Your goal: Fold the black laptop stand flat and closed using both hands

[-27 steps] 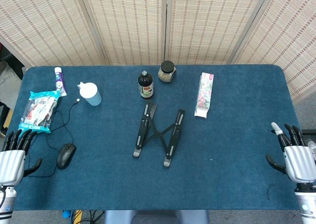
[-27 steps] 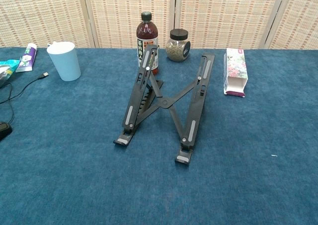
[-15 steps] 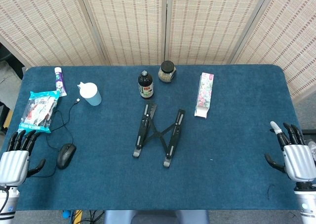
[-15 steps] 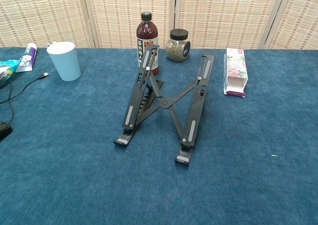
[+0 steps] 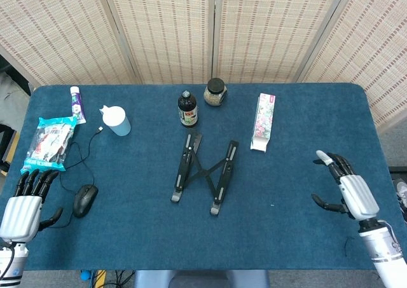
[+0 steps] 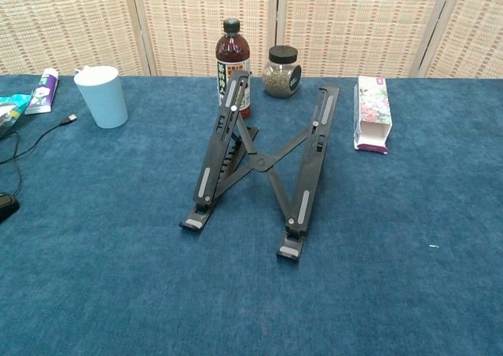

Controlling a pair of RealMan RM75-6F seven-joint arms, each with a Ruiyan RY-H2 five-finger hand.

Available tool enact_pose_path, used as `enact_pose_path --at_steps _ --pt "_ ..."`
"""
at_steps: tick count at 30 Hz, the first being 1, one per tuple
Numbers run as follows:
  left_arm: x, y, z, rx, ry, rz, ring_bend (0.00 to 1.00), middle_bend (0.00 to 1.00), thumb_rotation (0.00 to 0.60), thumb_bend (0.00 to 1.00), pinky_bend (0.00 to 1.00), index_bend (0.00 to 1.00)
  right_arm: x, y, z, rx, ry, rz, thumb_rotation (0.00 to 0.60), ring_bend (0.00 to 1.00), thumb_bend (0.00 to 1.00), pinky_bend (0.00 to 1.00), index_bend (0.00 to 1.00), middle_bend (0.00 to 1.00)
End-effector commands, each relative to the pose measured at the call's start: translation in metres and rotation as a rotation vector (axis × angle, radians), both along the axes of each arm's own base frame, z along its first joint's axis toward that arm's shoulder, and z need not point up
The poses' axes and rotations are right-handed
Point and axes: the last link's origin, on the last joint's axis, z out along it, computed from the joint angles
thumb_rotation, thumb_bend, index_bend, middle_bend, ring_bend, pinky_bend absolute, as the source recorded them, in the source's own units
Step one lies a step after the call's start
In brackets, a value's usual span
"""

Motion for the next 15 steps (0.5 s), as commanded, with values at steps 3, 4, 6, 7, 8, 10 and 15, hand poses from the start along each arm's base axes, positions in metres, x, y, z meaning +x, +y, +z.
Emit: enact_pose_path --at_steps 3,4,6,7,8,10,15 --pt "0.000 -0.002 0.000 -0.004 -0.003 0.002 0.00 0.11 0.600 0.22 0.00 0.11 0.024 -0.029 -0.018 0.185 -0.245 0.009 0.600 0.01 0.14 0.00 0.00 0.10" --pt "0.000 -0.003 0.000 -0.004 -0.003 0.001 0.00 0.11 0.600 0.22 0.00 0.11 0.027 -0.032 -0.020 0.207 -0.283 0.005 0.600 0.00 0.12 0.00 0.00 0.07" --pt "0.001 -0.003 0.001 -0.006 -0.003 0.002 0.00 0.11 0.600 0.22 0.00 0.11 0.033 -0.040 -0.024 0.247 -0.360 -0.002 0.600 0.00 0.10 0.00 0.00 0.02" --pt "0.001 -0.004 0.001 -0.007 -0.004 0.002 0.00 0.11 0.600 0.22 0.00 0.11 0.036 -0.044 -0.028 0.274 -0.401 -0.008 0.600 0.00 0.10 0.00 0.00 0.01" --pt "0.001 -0.005 0.001 -0.008 -0.004 0.003 0.00 0.11 0.600 0.22 0.00 0.11 0.038 -0.048 -0.030 0.293 -0.428 -0.011 0.600 0.00 0.09 0.00 0.00 0.00" --pt "0.001 -0.005 0.001 -0.011 -0.004 0.006 0.00 0.11 0.600 0.22 0.00 0.11 0.044 -0.056 -0.038 0.340 -0.486 -0.020 0.600 0.00 0.09 0.00 0.00 0.00" --pt "0.000 -0.006 0.000 -0.019 -0.007 0.014 0.00 0.11 0.600 0.22 0.00 0.11 0.056 -0.073 -0.053 0.414 -0.597 -0.045 0.600 0.00 0.09 0.00 0.00 0.00"
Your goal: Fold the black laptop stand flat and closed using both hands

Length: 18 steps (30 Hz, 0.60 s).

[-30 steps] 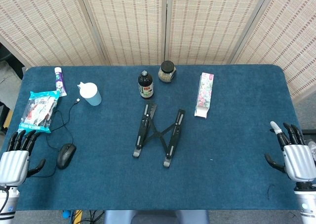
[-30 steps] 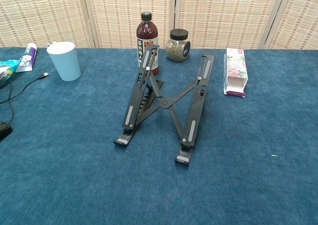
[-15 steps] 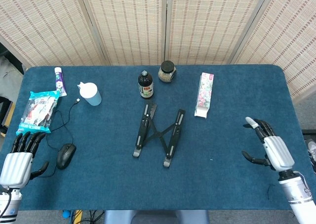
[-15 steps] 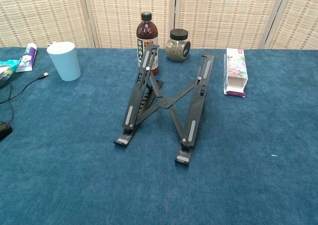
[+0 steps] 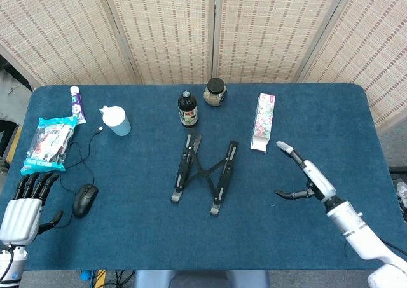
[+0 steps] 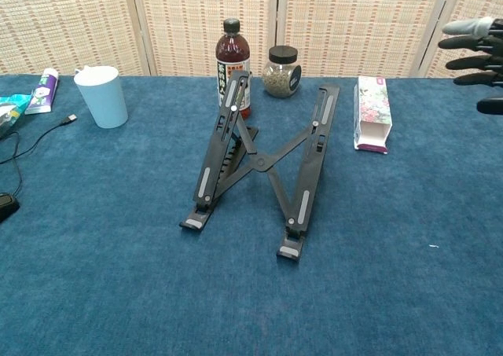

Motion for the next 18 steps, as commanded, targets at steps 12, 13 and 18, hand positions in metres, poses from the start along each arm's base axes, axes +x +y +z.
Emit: enact_pose_path --at_steps 12,13,18 --pt "-0.001 0.001 -0.004 -0.018 -0.007 0.010 0.00 0.11 0.600 0.22 0.00 0.11 0.033 -0.055 -0.044 0.173 -0.239 -0.081 0.600 0.00 0.10 0.00 0.00 0.01" --pt "-0.001 0.001 -0.004 -0.019 -0.007 0.010 0.00 0.11 0.600 0.22 0.00 0.11 0.034 -0.058 -0.046 0.180 -0.256 -0.087 0.600 0.00 0.10 0.00 0.00 0.01" --pt "0.000 0.001 -0.005 -0.023 -0.006 0.009 0.00 0.11 0.600 0.22 0.00 0.11 0.044 -0.071 -0.060 0.229 -0.321 -0.121 0.600 0.00 0.10 0.00 0.00 0.02"
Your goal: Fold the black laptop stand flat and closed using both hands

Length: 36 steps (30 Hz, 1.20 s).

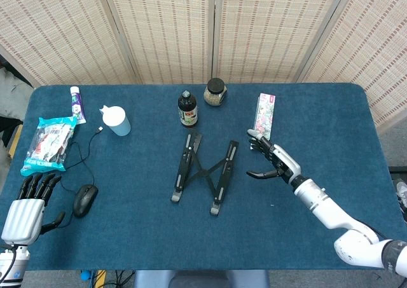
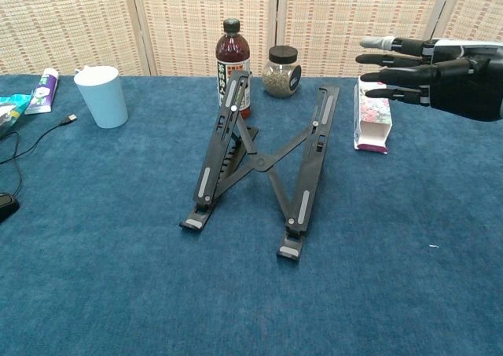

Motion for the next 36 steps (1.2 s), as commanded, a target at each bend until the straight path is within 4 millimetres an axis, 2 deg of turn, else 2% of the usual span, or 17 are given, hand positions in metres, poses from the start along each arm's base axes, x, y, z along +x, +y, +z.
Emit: enact_pose_path --at_steps 1,16,18,21,27,36 --pt "0.000 0.000 0.000 -0.001 0.001 0.001 0.00 0.11 0.600 0.22 0.00 0.11 0.008 -0.011 -0.010 0.032 -0.043 -0.018 0.600 0.00 0.10 0.00 0.00 0.03" --pt "-0.001 -0.003 0.001 -0.002 0.003 0.019 0.00 0.11 0.600 0.22 0.00 0.11 0.022 -0.034 -0.038 0.097 -0.089 -0.005 0.600 0.00 0.11 0.00 0.00 0.07" --pt "-0.001 -0.003 0.002 -0.001 0.003 0.019 0.00 0.11 0.600 0.22 0.00 0.11 0.027 -0.045 -0.033 0.083 -0.095 0.008 0.600 0.00 0.11 0.00 0.00 0.09" --pt "-0.001 -0.002 0.001 -0.003 0.002 0.019 0.00 0.11 0.600 0.22 0.00 0.11 0.027 -0.039 -0.040 0.107 -0.109 0.025 0.600 0.00 0.12 0.00 0.00 0.12" --pt "0.001 -0.001 0.000 -0.009 0.001 0.013 0.00 0.11 0.600 0.22 0.00 0.11 0.030 -0.033 -0.041 0.131 -0.144 0.080 0.600 0.01 0.13 0.02 0.00 0.15" --pt "0.005 -0.001 0.000 -0.010 0.000 0.001 0.00 0.11 0.600 0.22 0.00 0.11 0.038 -0.006 -0.020 0.139 -0.188 0.242 0.600 0.04 0.13 0.05 0.00 0.17"
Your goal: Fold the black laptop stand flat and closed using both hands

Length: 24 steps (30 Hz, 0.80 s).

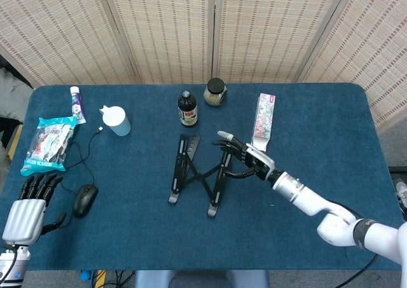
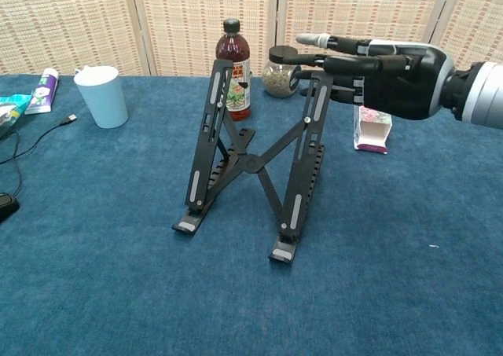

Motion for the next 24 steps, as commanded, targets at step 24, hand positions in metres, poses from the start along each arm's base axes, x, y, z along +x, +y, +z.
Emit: enact_pose_path --at_steps 24 --pt "0.000 -0.004 0.000 0.003 -0.010 -0.005 0.00 0.11 0.600 0.22 0.00 0.11 0.043 0.087 0.036 0.059 -0.045 0.270 0.600 0.04 0.13 0.05 0.00 0.15"
